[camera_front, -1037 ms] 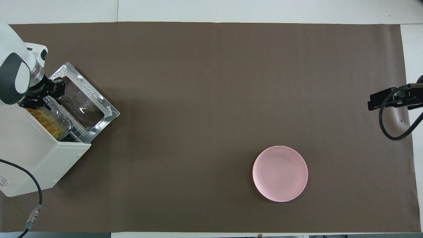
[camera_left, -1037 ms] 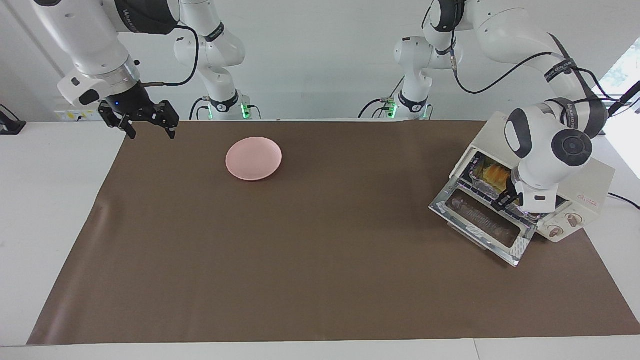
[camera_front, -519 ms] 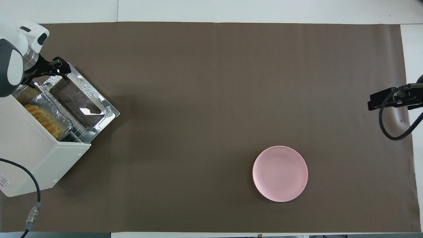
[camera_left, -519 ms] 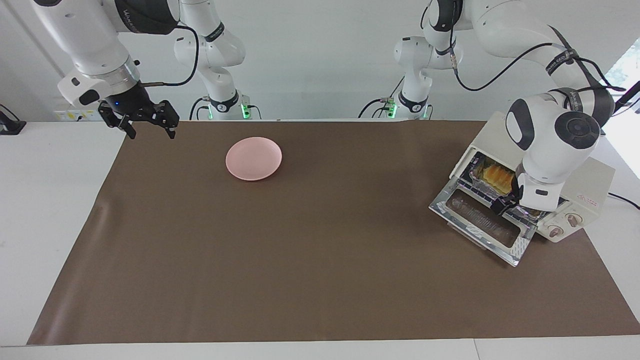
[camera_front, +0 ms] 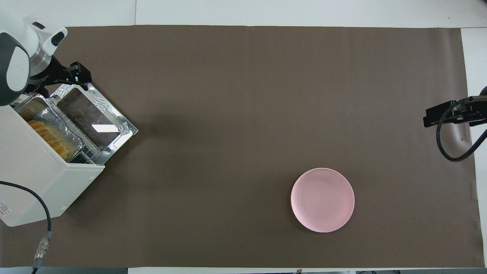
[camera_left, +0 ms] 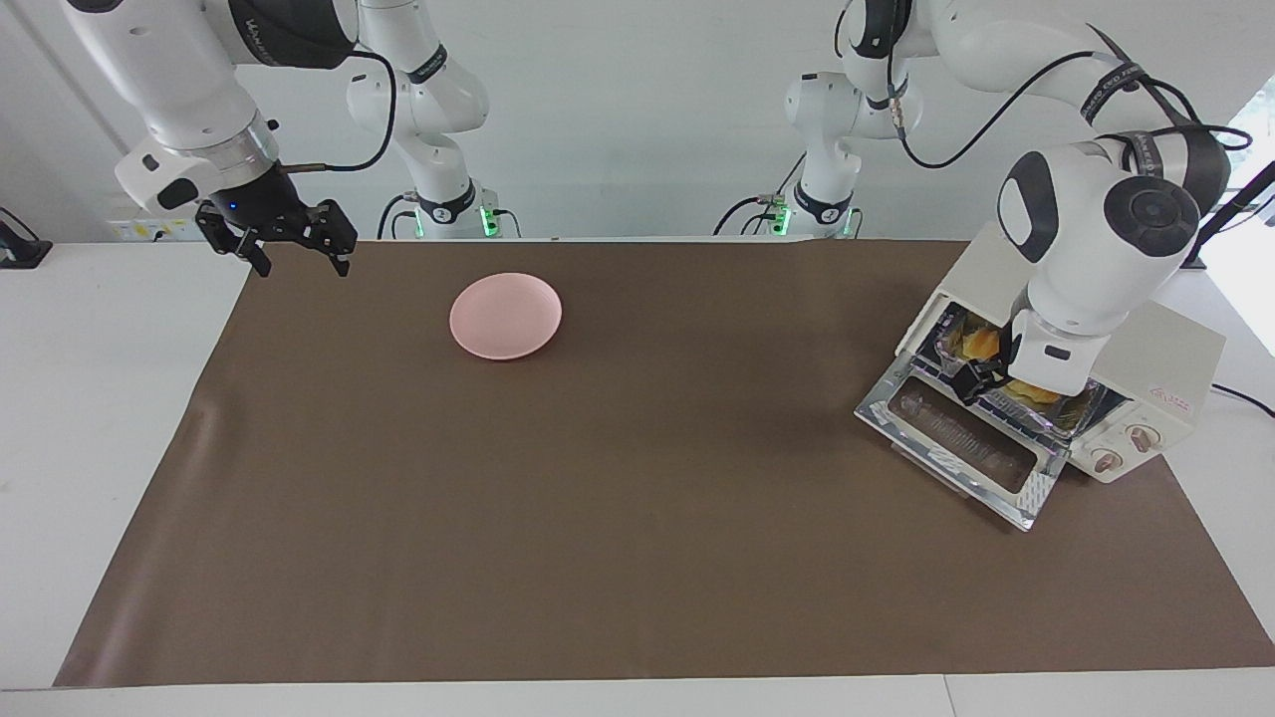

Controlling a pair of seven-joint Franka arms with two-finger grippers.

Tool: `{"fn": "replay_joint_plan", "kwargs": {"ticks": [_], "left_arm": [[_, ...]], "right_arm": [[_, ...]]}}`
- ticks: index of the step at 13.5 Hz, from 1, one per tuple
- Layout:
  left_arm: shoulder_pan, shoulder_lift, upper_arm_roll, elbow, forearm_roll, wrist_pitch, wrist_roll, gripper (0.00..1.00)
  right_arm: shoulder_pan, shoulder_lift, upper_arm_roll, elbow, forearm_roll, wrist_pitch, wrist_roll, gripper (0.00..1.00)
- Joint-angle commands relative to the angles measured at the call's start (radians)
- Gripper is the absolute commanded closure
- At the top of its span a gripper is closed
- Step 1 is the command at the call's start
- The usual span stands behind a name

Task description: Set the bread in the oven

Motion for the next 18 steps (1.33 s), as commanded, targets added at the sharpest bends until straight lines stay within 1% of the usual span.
{"fn": "replay_joint_plan", "kwargs": {"ticks": [1, 4, 5, 8, 10, 12, 15, 17, 18], "left_arm": [[-0.002, -0.121, -0.005, -0.069, -0.015, -0.048, 0.084, 0.0], [0.0, -0.184, -0.005, -0.076, -0.015, -0.138, 0.116, 0.0], [-0.003, -0.219, -0.007, -0.101, -0.021, -0.178, 0.154, 0.0], [-0.028, -0.268, -0.005, -0.158, -0.021, -0.19, 0.161, 0.0], [-0.019, -0.326, -0.013, -0.214, -0.029, -0.216, 0.18, 0.0], [-0.011, -0.346, -0.016, -0.248, -0.052, -0.213, 0.188, 0.0], [0.001, -0.353, -0.033, -0.256, -0.052, -0.222, 0.193, 0.0], [0.064, -0.351, -0.085, -0.253, -0.052, -0.218, 0.194, 0.0], [0.076, -0.353, -0.096, -0.254, -0.052, -0.219, 0.194, 0.0]], "right_arm": [[-0.019, -0.005, 0.015, -0.004, -0.008, -0.009, -0.024, 0.0], [-0.019, -0.005, 0.015, -0.004, -0.007, -0.009, -0.024, 0.0], [-0.019, -0.005, 0.015, -0.004, -0.008, -0.009, -0.024, 0.0], [-0.019, -0.005, 0.013, -0.004, -0.008, -0.009, -0.024, 0.0], [-0.019, -0.005, 0.015, -0.004, -0.008, -0.009, -0.024, 0.0], [-0.019, -0.005, 0.015, -0.004, -0.008, -0.009, -0.024, 0.0], [-0.019, -0.005, 0.015, -0.004, -0.008, -0.009, -0.024, 0.0], [-0.019, -0.005, 0.013, -0.004, -0.008, -0.009, -0.024, 0.0], [-0.019, -0.005, 0.013, -0.004, -0.008, -0.009, -0.024, 0.0]]}}
